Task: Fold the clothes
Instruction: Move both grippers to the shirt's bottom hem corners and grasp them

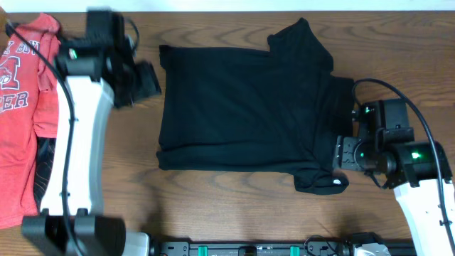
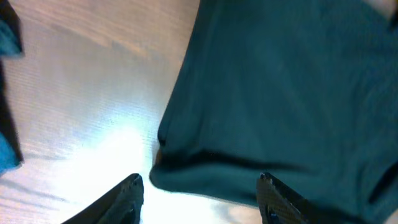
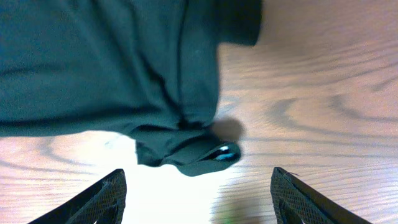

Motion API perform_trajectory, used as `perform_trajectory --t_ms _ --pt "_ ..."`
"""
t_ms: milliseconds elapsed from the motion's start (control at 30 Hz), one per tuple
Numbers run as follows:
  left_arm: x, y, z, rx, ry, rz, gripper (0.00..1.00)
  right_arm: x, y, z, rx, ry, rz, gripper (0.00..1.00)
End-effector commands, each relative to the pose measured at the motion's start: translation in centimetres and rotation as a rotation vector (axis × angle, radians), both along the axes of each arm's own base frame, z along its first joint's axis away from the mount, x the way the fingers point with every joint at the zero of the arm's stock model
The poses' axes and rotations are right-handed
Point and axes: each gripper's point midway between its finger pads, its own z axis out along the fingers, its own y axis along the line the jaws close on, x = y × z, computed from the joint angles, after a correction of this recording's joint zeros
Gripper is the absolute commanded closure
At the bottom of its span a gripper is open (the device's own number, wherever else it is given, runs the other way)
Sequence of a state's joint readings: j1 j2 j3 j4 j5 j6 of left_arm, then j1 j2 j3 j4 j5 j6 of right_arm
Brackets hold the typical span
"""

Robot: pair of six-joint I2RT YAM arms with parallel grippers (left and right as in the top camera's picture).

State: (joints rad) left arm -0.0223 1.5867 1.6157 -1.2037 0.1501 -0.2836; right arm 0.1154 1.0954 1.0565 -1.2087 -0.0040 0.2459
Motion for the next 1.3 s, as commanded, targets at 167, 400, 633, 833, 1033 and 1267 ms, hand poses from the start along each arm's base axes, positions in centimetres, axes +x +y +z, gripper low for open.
perform_trajectory --t_ms 167,400,633,833,1033,1267 --pt "-7.9 -2.2 -7.0 -0.075 0.059 -0.006 0.39 -2.6 4.2 -4.9 0.117 0.113 0.011 0.27" --pt "-10.9 -4.0 -11.9 -0.135 0.16 -0.044 0.39 -5.4 7.0 -9.1 0.154 0.198 0.029 0.27" --pt "-12.2 -4.3 -13.9 -0.131 0.199 -0.05 0.39 -6.8 6.1 -12.7 0.188 0.253 -0.078 0.24" --pt "-12.5 -4.2 -14.7 -0.132 0.201 -0.05 0.39 -4.0 4.9 -12.3 0.221 0.153 -0.058 0.25" --pt "-12.5 -4.2 -14.8 -0.131 0.2 -0.05 0.39 -2.5 3.9 -12.5 0.215 0.111 -0.05 0.5" --pt "-13.1 -4.2 -15.7 -0.13 0.217 -0.049 0.39 -3.2 3.9 -14.3 0.192 0.201 -0.023 0.69"
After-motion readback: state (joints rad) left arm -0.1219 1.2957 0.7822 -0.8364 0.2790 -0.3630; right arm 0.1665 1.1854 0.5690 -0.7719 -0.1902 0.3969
